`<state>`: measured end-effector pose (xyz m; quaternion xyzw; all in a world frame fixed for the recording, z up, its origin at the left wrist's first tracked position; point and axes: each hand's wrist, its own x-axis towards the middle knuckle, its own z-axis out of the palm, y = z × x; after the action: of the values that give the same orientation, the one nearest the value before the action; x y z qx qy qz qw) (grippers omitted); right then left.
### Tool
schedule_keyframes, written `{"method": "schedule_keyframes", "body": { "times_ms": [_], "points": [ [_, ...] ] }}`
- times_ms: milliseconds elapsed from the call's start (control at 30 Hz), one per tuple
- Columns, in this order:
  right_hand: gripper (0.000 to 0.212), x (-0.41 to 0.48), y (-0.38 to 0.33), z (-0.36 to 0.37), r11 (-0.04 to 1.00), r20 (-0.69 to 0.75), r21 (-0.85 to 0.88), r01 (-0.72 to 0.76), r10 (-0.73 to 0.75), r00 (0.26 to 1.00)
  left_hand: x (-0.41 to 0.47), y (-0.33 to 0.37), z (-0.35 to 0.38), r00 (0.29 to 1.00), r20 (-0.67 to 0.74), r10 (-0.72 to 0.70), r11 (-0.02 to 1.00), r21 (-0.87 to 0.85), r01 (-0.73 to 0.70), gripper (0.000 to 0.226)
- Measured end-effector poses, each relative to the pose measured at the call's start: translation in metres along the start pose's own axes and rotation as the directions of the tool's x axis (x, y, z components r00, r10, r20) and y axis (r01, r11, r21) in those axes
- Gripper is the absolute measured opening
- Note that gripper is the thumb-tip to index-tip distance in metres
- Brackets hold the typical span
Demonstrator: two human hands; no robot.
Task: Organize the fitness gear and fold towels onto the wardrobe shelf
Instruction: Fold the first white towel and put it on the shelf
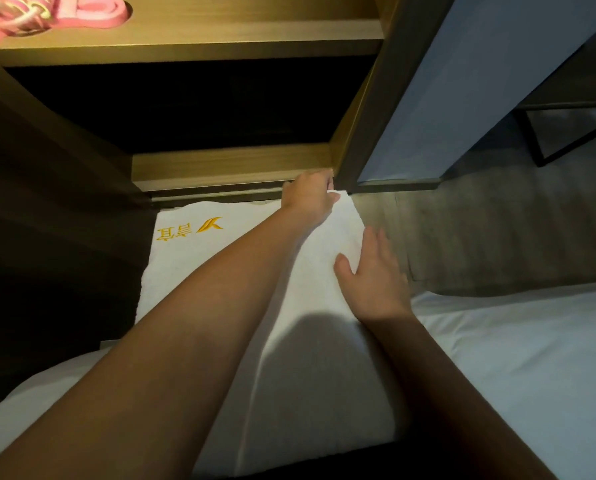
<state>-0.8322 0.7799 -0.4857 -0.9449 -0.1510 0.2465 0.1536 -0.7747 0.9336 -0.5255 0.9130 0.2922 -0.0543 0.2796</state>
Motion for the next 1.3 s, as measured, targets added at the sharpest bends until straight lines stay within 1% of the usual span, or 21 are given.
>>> {"method": "schedule_keyframes", "body": {
  "times_ms": [67,133,167,233,300,400,467,500,533,600,700,767,833,900,933,967,1033,1100,1133,1200,1300],
  "points": [
    [0.07,0.0,-0.003,0.0,0.987,-0.045,-0.126,0.104,-0.11,0.993,-0.006,-0.001,-0.008,0.997,-0.059,0.058,0.998,0.014,-0.057,0.022],
    [0.069,-0.002,-0.006,0.005,0.958,0.03,-0.17,0.232,-0.23,0.973,-0.024,-0.008,-0.019,0.992,-0.073,0.105,0.994,-0.024,-0.107,0.034],
    [0.069,-0.003,-0.006,0.007,0.948,0.087,-0.18,0.263,-0.251,0.964,-0.037,-0.014,-0.024,0.99,-0.062,0.127,0.991,-0.037,-0.129,0.037],
    [0.071,-0.003,-0.006,0.009,0.958,0.157,-0.161,0.237,-0.212,0.964,-0.065,-0.032,-0.032,0.986,0.01,0.168,0.986,-0.022,-0.167,0.043],
    [0.071,-0.003,-0.004,0.007,0.979,0.188,-0.134,0.155,-0.129,0.974,-0.09,-0.051,-0.04,0.981,0.104,0.165,0.982,0.076,-0.173,0.049],
    [0.068,-0.002,-0.01,0.006,0.966,0.137,-0.226,0.126,-0.097,0.986,-0.115,-0.071,-0.047,0.978,0.134,0.162,0.946,0.261,-0.192,0.056],
    [0.065,0.002,-0.023,0.008,0.937,0.06,-0.249,0.245,-0.238,0.969,-0.127,-0.079,-0.048,0.978,0.124,0.168,0.923,0.328,-0.2,0.057],
    [0.063,0.005,-0.03,0.01,0.909,0.064,-0.26,0.325,-0.32,0.945,-0.132,-0.083,-0.048,0.98,0.123,0.155,0.914,0.359,-0.19,0.058],
    [0.063,0.009,-0.037,0.013,0.877,0.104,-0.284,0.388,-0.374,0.921,-0.136,-0.089,-0.047,0.984,0.122,0.129,0.907,0.386,-0.167,0.058],
    [0.063,0.014,-0.042,0.018,0.83,0.192,-0.354,0.431,-0.387,0.902,-0.14,-0.102,-0.048,0.993,0.1,0.055,0.903,0.421,-0.092,0.058],
    [0.065,0.017,-0.032,0.021,0.871,0.197,-0.336,0.359,-0.307,0.931,-0.144,-0.119,-0.055,0.997,0.047,-0.064,0.934,0.354,0.043,0.06],
    [0.068,0.018,-0.023,0.016,0.932,0.189,-0.256,0.257,-0.213,0.959,-0.147,-0.126,-0.059,0.991,0.025,-0.134,0.949,0.291,0.121,0.063],
    [0.069,0.022,-0.017,0.008,0.969,0.172,-0.211,0.129,-0.093,0.981,-0.148,-0.134,-0.064,0.963,0.03,-0.268,0.94,0.228,0.254,0.067],
    [0.066,0.027,-0.015,0.001,0.952,0.121,-0.304,0.036,0.002,0.993,-0.147,-0.145,-0.074,0.901,0.054,-0.431,0.89,0.187,0.415,0.073],
    [0.065,0.029,-0.017,0.0,0.93,0.081,-0.368,0.023,0.007,0.997,-0.146,-0.148,-0.079,0.88,0.051,-0.472,0.869,0.194,0.455,0.074],
    [0.064,0.032,-0.022,0.0,0.917,0.037,-0.396,0.052,-0.041,0.998,-0.144,-0.149,-0.082,0.889,0.021,-0.458,0.872,0.203,0.445,0.074],
    [0.061,0.037,-0.038,0.007,0.905,0.007,-0.354,0.235,-0.249,0.969,-0.137,-0.143,-0.082,0.96,-0.076,-0.268,0.941,0.192,0.278,0.068],
    [0.06,0.04,-0.055,0.018,0.847,0.104,-0.345,0.404,-0.394,0.913,-0.13,-0.132,-0.075,0.996,-0.056,-0.068,0.979,0.187,0.078,0.06],
    [0.06,0.04,-0.059,0.024,0.824,0.163,-0.368,0.432,-0.4,0.902,-0.128,-0.13,-0.069,0.999,-0.009,-0.047,0.979,0.2,0.048,0.059],
    [0.062,0.045,-0.056,0.029,0.828,0.198,-0.391,0.403,-0.351,0.915,-0.123,-0.136,-0.064,0.991,0.034,-0.128,0.972,0.201,0.119,0.059],
    [0.065,0.051,-0.037,0.022,0.923,0.163,-0.273,0.269,-0.232,0.959,-0.124,-0.162,-0.069,0.946,0.066,-0.316,0.948,0.062,0.312,0.064]
  ]
}}
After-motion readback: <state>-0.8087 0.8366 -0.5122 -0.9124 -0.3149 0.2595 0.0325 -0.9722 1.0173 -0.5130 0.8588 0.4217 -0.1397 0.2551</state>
